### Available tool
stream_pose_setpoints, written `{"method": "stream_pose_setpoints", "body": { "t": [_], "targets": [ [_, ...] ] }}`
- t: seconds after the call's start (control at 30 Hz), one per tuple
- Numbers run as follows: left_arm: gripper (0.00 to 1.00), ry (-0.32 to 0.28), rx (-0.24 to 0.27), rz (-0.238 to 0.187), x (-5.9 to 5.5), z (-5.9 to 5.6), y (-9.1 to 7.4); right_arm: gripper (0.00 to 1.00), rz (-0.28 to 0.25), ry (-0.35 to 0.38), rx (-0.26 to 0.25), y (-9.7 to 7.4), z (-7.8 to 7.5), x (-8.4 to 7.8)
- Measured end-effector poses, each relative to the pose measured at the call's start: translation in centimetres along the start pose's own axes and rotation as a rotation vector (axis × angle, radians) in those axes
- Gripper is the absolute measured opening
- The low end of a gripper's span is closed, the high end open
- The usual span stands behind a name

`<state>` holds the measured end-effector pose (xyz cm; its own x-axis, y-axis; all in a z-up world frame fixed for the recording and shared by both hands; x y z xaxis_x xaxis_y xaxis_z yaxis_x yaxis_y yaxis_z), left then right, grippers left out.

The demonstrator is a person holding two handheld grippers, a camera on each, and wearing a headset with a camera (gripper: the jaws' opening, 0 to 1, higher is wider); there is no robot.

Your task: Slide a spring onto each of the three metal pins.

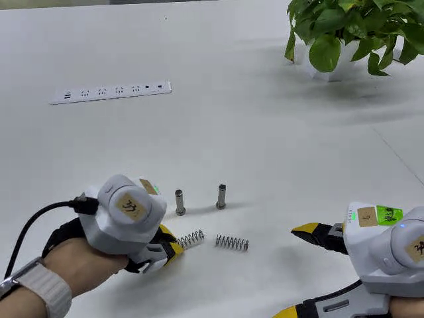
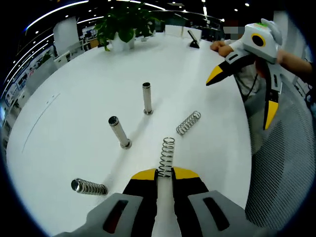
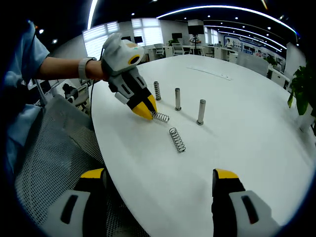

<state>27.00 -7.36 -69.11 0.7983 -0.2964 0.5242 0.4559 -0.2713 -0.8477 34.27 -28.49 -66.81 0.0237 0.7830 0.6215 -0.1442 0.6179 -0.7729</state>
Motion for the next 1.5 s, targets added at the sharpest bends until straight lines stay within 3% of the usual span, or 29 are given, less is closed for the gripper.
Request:
{"method": "stream_pose_setpoints", "body": {
  "t": [0.23, 0.4, 0.73, 0.97, 1.07, 1.17, 1.5],
  "targets": [
    [0.11, -0.079, -0.002, -0.078, -1.9, -0.8, -1.2, 0.89, 0.002, -0.023, 0.019, 0.5, 0.5, 0.4],
    [0.11, -0.065, -0.013, -0.116, -2.9, -1.9, -2.0, 0.88, -0.002, -0.050, 0.039, 1.0, 0.7, 1.4],
    [0.10, 0.022, -0.084, -0.182, -2.8, -5.0, -2.8, 0.80, 0.006, -0.146, 0.124, 2.9, 2.0, 4.2],
    [0.10, 0.068, -0.102, -0.201, -2.5, -6.0, -3.3, 0.74, 0.008, -0.203, 0.173, 3.2, 2.7, 5.6],
    [0.10, 0.084, -0.121, -0.207, -2.4, -6.1, -3.6, 0.69, 0.010, -0.217, 0.195, 3.2, 3.0, 6.0],
    [0.10, 0.096, -0.127, -0.210, -2.4, -6.0, -3.8, 0.56, 0.024, -0.209, 0.245, 3.3, 3.3, 6.2],
    [0.10, 0.135, -0.145, -0.229, -2.3, -5.7, -4.3, 0.27, 0.014, -0.260, 0.312, 3.7, 4.4, 7.7]
  ]
}}
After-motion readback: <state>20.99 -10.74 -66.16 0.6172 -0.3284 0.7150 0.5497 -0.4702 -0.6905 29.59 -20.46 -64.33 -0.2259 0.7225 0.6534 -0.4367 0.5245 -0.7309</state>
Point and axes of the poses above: the centre of the closed fingertips' face, and the gripper's own axes: y roughly forward along the fingers, z roughly to its left, x roughly out of its top, the point moved 7 cm from there along -y, roughly backward along the fingers, and after that the axes turned 8 degrees about z, right-handed, at the moved point
